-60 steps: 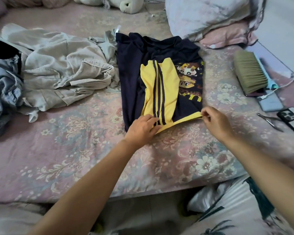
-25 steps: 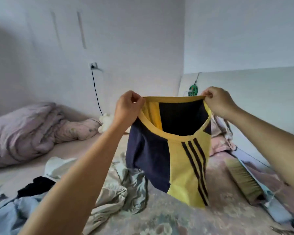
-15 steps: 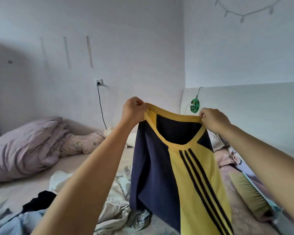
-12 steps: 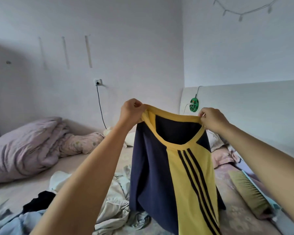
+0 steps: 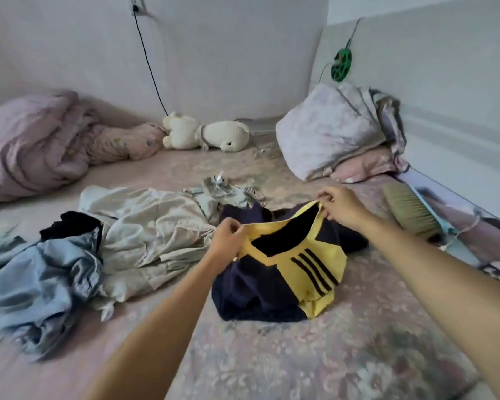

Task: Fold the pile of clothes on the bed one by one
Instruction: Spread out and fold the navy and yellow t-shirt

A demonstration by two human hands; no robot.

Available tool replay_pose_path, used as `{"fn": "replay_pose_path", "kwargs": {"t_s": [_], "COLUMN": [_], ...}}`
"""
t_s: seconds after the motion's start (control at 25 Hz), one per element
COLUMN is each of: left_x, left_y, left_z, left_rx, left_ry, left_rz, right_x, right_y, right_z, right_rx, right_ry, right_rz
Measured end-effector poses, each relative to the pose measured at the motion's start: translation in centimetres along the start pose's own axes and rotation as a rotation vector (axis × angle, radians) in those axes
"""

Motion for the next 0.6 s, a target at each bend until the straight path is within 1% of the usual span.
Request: {"fn": "replay_pose_path", "kwargs": {"t_s": [0.08,0.12,0.16,0.2,0.28,0.36,0.4,0.48,0.52,0.6], "left_x": [2.1,2.9,3.5,3.9,4.0,3.6,3.2,2.3,1.9,1.5], "left_y": [-8.6,-11.6,-13.5,-14.6,-14.9,-14.5,-14.5,-14.2,-13.9,-13.2], "left_z": [-3.1,-4.1,-4.7,-5.0,-4.6,-4.5,-4.7,-4.8,-5.1,-6.1], "left_rx": [0.122,0.2,0.256,0.269,0.227,0.137,0.085,-0.089,-0.232,-0.498], "left_ry": [-0.043,-0.08,-0.108,-0.125,-0.13,-0.155,-0.176,-0.204,-0.222,-0.263], "left_rz": [0.12,0.145,0.139,0.106,-0.002,-0.08,-0.091,-0.117,-0.155,-0.245], "right_x": [0.9,1.6,2.4,3.2,4.7,5.5,5.5,4.8,4.5,4.1], "right_y": [5.1,7.2,8.9,10.1,10.9,10.3,10.4,11.5,11.9,12.1], "right_z": [-6.0,-8.2,-9.6,-10.3,-10.9,-12.4,-13.4,-15.2,-15.5,-15.5], "right_rx": [-0.045,-0.037,0.001,0.071,0.26,0.482,0.588,0.688,0.72,0.816], "right_ry": [-0.158,-0.207,-0.198,-0.149,-0.037,-0.023,-0.073,-0.209,-0.225,-0.197], "right_rz": [-0.068,-0.077,-0.065,-0.035,0.054,0.178,0.196,0.103,0.079,0.093]}}
Point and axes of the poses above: each hand's wrist, its own x-axis away from the middle knuckle, its own z-axis out of the back of the hand, y = z × x, the point moved 7 cm from there along -x, towards the middle knuckle, and after that the axes turned 14 degrees about -y, right-handed, at the moved point
